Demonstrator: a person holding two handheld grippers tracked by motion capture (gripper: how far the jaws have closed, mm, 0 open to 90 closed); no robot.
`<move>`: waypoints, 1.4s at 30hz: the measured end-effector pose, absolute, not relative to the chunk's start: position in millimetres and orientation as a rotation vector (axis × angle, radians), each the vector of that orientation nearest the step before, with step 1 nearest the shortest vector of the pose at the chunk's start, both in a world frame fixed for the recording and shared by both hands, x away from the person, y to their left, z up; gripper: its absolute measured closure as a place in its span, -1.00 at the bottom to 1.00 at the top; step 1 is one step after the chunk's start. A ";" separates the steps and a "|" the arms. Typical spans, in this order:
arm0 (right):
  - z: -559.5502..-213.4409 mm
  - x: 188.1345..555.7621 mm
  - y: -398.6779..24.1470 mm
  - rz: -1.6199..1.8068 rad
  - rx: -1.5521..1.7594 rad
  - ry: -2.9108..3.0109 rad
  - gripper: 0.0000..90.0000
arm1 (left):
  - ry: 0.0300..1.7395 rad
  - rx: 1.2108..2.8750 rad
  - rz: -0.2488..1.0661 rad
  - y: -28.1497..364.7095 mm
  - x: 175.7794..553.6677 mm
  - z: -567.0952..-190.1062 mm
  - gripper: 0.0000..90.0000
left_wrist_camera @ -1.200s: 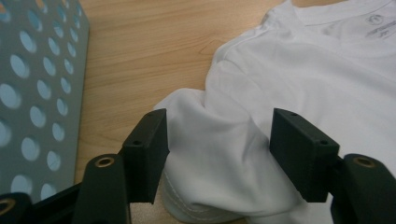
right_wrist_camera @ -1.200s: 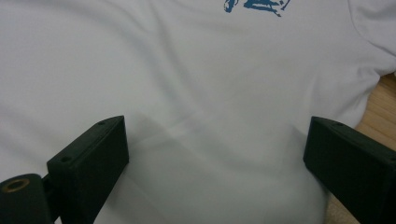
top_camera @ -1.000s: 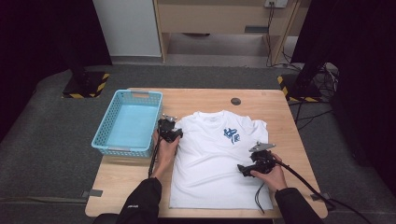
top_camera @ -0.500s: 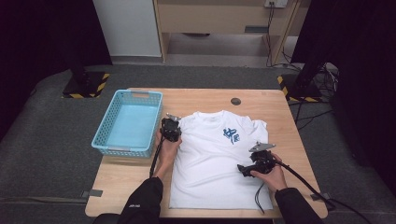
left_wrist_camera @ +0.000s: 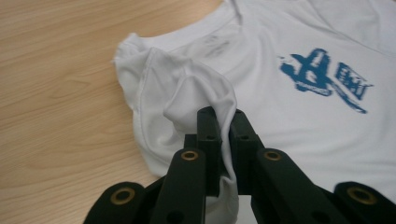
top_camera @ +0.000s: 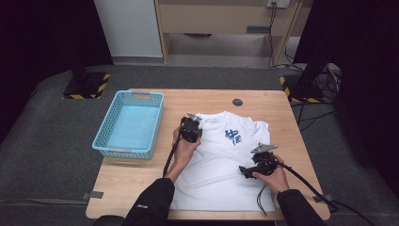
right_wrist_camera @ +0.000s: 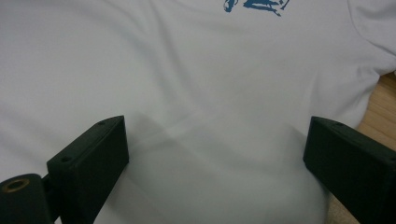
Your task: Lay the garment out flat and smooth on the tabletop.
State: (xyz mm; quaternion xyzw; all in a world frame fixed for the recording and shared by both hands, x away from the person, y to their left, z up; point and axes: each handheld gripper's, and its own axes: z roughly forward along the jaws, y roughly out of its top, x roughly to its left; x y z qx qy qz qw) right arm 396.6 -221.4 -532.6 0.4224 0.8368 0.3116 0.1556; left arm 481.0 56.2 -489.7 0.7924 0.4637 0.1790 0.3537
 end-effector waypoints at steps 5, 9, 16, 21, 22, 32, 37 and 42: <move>-532.6 396.7 -221.5 0.893 1.206 2.397 -0.85 | 1.132 2.053 0.352 42.5 480.5 -495.3 0.64; -532.6 396.6 -221.6 0.892 1.204 2.399 -0.85 | 1.142 1.982 0.330 50.5 482.0 -491.1 0.38; -532.6 396.7 -221.5 0.893 1.207 2.399 -0.85 | 1.170 1.952 0.356 68.9 485.4 -489.3 0.21; -532.7 396.8 -221.5 0.894 1.207 2.399 -0.85 | 1.158 1.983 0.334 62.1 486.1 -498.1 0.13; -532.7 396.8 -221.5 0.894 1.207 2.399 -0.85 | 1.153 1.989 0.332 59.7 486.8 -499.9 0.12; -532.7 396.8 -221.6 0.895 1.202 2.399 -0.85 | 1.166 2.069 0.290 43.7 495.1 -520.1 0.26; -532.7 396.7 -221.5 0.894 1.202 2.399 -0.85 | 1.141 2.091 0.325 40.8 488.7 -516.0 0.71; -532.7 396.6 -221.5 0.894 1.203 2.398 -0.85 | 1.135 2.088 0.353 47.1 484.1 -504.6 0.94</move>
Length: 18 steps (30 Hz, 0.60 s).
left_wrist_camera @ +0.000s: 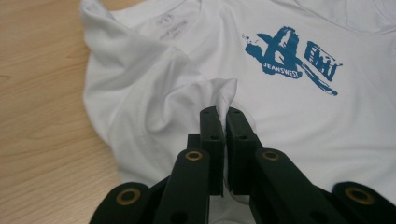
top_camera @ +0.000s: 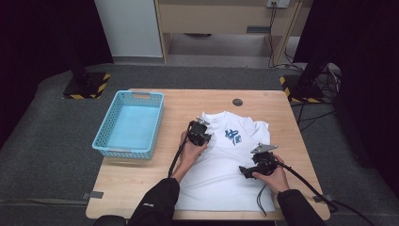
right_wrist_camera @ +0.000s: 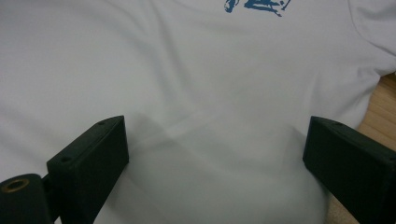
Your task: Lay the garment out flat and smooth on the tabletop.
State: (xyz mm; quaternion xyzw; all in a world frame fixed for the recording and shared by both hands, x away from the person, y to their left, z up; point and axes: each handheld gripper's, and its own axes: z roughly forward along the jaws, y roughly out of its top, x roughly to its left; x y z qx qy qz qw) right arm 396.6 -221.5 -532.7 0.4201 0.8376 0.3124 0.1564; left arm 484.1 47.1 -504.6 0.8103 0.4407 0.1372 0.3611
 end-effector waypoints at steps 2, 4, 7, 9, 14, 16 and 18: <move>-532.7 396.5 -221.4 0.894 1.203 2.397 -0.85 | 1.147 2.066 0.375 54.3 483.0 -497.4 0.95; -532.7 396.6 -221.4 0.894 1.203 2.397 -0.85 | 1.172 2.039 0.414 65.2 481.4 -488.4 0.95; -532.8 396.5 -221.4 0.895 1.204 2.397 -0.85 | 1.210 2.046 0.521 86.1 479.2 -473.5 0.95; -532.8 396.6 -221.4 0.895 1.204 2.398 -0.85 | 1.247 2.042 0.587 100.6 477.6 -464.4 0.95; -532.9 396.6 -221.2 0.896 1.207 2.397 -0.86 | 1.354 2.052 0.742 128.7 473.4 -453.1 0.95; -532.9 396.6 -221.2 0.897 1.208 2.397 -0.86 | 1.402 2.062 0.776 136.5 473.4 -454.4 0.95; -533.0 396.6 -221.2 0.897 1.207 2.395 -0.86 | 1.448 2.057 0.798 142.7 473.5 -457.5 0.93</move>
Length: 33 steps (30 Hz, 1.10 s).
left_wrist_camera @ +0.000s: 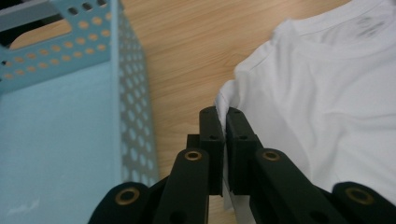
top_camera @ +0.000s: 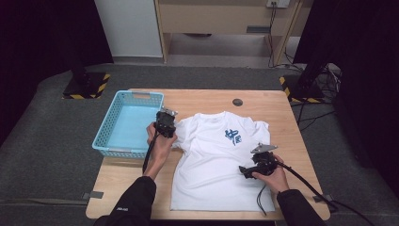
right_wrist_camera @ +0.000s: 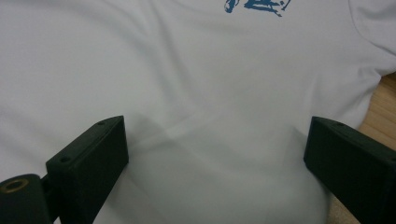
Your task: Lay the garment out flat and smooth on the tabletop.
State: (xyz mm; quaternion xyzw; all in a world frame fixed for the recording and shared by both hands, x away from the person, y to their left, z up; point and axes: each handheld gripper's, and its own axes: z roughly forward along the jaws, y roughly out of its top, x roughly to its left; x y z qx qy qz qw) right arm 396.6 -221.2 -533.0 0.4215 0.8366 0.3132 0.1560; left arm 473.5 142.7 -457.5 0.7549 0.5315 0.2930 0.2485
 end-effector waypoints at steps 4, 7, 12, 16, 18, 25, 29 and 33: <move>-533.1 396.7 -221.2 0.898 1.207 2.395 -0.86 | 1.462 2.029 0.830 146.5 472.8 -463.1 0.62; -533.1 396.7 -221.2 0.898 1.207 2.395 -0.86 | 1.421 2.021 0.785 143.2 472.5 -467.1 0.47; -533.1 396.6 -221.2 0.898 1.205 2.394 -0.86 | 1.380 2.009 0.571 136.0 479.5 -483.1 0.33; -533.1 396.6 -221.2 0.898 1.205 2.394 -0.86 | 1.389 2.025 0.514 130.0 488.6 -500.3 0.21; -533.1 396.7 -221.3 0.899 1.203 2.395 -0.86 | 1.392 2.017 0.499 128.2 492.7 -506.6 0.18; -533.1 396.7 -221.2 0.899 1.205 2.397 -0.86 | 1.443 1.963 0.483 132.9 507.4 -522.3 0.11; -533.1 397.0 -221.4 0.900 1.202 2.399 -0.86 | 1.421 1.935 0.560 137.2 513.2 -528.2 0.07; -533.2 396.9 -221.3 0.900 1.202 2.398 -0.86 | 1.397 1.916 0.625 136.8 517.6 -533.4 -0.04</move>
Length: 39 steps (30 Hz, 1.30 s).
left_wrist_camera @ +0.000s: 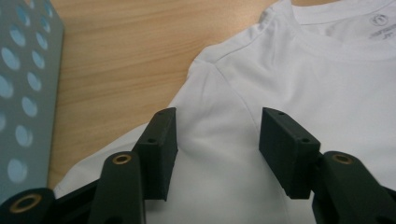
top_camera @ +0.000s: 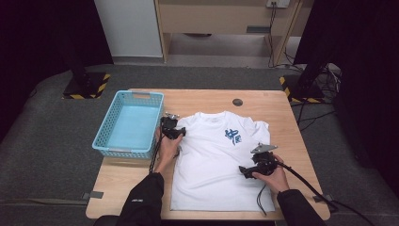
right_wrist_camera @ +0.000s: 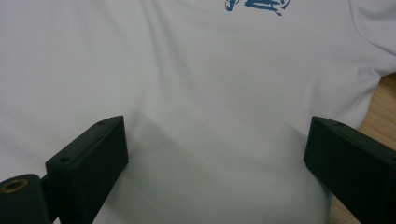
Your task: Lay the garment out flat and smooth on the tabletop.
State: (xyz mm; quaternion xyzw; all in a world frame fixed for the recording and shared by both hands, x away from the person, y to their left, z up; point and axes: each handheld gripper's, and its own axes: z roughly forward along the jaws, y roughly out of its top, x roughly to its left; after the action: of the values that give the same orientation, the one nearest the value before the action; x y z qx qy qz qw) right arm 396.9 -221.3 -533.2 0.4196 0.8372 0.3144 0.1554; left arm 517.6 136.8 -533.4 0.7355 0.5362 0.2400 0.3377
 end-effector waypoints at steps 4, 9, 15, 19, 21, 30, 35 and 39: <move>-533.5 396.8 -221.1 0.902 1.200 2.396 -0.87 | 1.412 1.932 0.626 131.4 519.7 -530.5 -0.10; -532.8 397.0 -221.3 0.895 1.198 2.402 -0.88 | 1.333 1.975 0.594 125.8 509.1 -518.5 -0.15; -529.1 395.7 -223.0 0.895 1.199 2.400 -0.88 | 1.252 2.094 0.580 122.6 478.5 -520.9 -0.20; -530.5 395.6 -222.1 0.879 1.207 2.414 -0.88 | 1.259 2.127 0.586 125.1 469.3 -523.2 -0.22; -530.6 395.0 -222.1 0.875 1.202 2.420 -0.88 | 1.253 2.126 0.587 127.0 466.3 -525.6 -0.25; -529.4 389.6 -224.6 0.853 1.177 2.470 -0.88 | 1.234 2.156 0.623 133.8 452.7 -523.5 -0.28; -522.9 383.9 -231.4 0.899 1.177 2.457 -0.88 | 1.175 2.160 0.568 133.3 432.0 -514.1 -0.30; -524.1 383.6 -233.6 0.882 1.168 2.475 -0.88 | 1.161 2.219 0.564 138.1 422.7 -517.2 -0.30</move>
State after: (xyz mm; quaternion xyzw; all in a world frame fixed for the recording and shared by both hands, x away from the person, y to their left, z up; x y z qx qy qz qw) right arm 383.6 -233.6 -524.1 0.4028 0.8530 0.3041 0.1328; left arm 422.7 138.1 -517.2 0.8289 0.4337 0.2109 0.2834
